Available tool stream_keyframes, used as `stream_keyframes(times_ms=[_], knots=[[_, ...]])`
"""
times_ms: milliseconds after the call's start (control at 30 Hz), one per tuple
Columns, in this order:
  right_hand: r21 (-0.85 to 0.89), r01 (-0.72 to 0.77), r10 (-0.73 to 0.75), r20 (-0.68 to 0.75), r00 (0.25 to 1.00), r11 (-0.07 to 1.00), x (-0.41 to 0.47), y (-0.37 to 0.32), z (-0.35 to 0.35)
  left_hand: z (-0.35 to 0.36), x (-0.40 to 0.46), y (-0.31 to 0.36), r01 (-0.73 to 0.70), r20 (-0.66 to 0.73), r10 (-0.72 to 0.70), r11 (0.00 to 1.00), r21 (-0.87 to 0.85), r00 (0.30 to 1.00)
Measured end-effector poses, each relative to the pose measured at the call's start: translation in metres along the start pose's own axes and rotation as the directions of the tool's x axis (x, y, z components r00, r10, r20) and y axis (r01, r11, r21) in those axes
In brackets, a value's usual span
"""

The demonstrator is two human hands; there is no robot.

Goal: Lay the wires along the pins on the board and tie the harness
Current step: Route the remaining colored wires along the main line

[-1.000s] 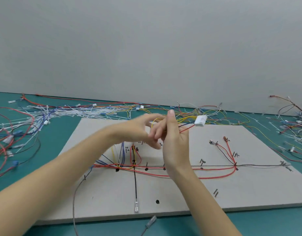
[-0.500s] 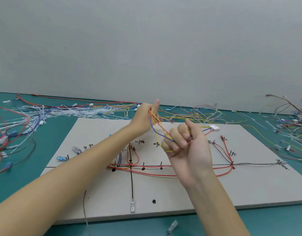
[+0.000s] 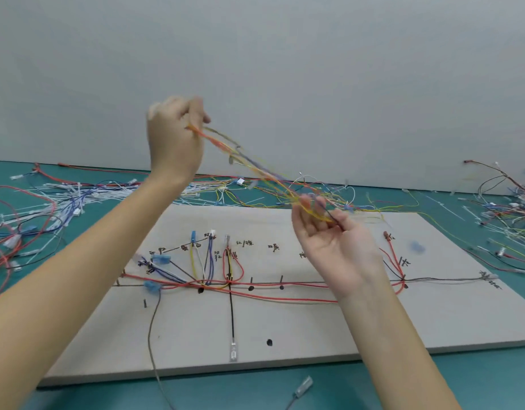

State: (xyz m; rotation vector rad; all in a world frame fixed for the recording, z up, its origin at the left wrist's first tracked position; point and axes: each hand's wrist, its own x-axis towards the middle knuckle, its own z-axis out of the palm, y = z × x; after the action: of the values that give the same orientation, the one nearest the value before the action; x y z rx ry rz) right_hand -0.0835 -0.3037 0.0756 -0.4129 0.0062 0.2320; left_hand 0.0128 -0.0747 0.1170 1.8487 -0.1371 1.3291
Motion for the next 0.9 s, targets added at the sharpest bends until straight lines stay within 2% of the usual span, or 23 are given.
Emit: stream_keyframes(times_ms=[67,133,200,233,300,433,500,567,667,733,767,800,867,900], knots=[[-0.080,0.001,-0.003,-0.020,1.000,0.997,0.001,0.002,-0.001,-0.004,-0.012,-0.014,0.102,0.003,-0.102,0.994,-0.042,0.995],[-0.167,-0.017,0.002,-0.087,0.996,0.986,0.005,0.008,-0.003,-0.005,-0.027,-0.016,0.323,0.094,-0.309,0.913,-0.249,0.946],[-0.192,-0.083,0.048,-0.181,0.982,0.978,0.012,0.014,-0.007,-0.007,-0.038,-0.006,0.570,0.295,-0.489,0.723,-0.389,0.821],[-0.203,-0.132,0.086,-0.220,0.972,0.970,0.016,0.016,-0.009,-0.009,-0.044,0.001,0.653,0.397,-0.521,0.647,-0.393,0.755],[-0.303,-0.214,0.133,-0.266,0.955,0.928,0.025,0.019,-0.011,-0.014,-0.057,0.016,0.696,0.548,-0.469,0.632,-0.340,0.693],[-0.620,-0.257,0.085,-0.293,0.952,0.741,0.036,0.024,-0.015,-0.025,-0.087,0.053,0.627,0.742,-0.265,0.735,-0.258,0.616],[-0.781,-0.240,0.039,-0.268,0.963,0.577,0.033,0.027,-0.018,-0.030,-0.098,0.061,0.611,0.803,-0.207,0.757,-0.230,0.558],[-0.912,-0.174,-0.005,-0.189,0.982,0.372,0.028,0.031,-0.022,-0.032,-0.103,0.062,0.664,0.821,-0.230,0.714,-0.222,0.522],[-0.979,0.050,-0.059,0.039,0.998,0.198,0.022,0.035,-0.020,-0.032,-0.098,0.057,0.779,0.754,-0.353,0.538,-0.322,0.555],[-0.974,0.199,-0.163,0.180,0.970,0.108,0.016,0.034,-0.014,-0.033,-0.093,0.051,0.781,0.706,-0.392,0.499,-0.376,0.590],[-0.966,0.257,-0.218,0.248,0.944,0.011,0.012,0.035,-0.012,-0.035,-0.091,0.047,0.776,0.696,-0.392,0.496,-0.391,0.601],[-0.946,0.288,-0.237,0.316,0.919,-0.145,0.008,0.035,-0.012,-0.035,-0.088,0.043,0.774,0.693,-0.396,0.501,-0.387,0.603],[-0.826,0.276,-0.193,0.413,0.890,-0.492,0.001,0.038,-0.014,-0.036,-0.085,0.041,0.801,0.736,-0.377,0.468,-0.372,0.562],[-0.756,0.283,-0.175,0.462,0.869,-0.591,0.000,0.039,-0.014,-0.036,-0.084,0.039,0.820,0.766,-0.360,0.445,-0.360,0.532]])
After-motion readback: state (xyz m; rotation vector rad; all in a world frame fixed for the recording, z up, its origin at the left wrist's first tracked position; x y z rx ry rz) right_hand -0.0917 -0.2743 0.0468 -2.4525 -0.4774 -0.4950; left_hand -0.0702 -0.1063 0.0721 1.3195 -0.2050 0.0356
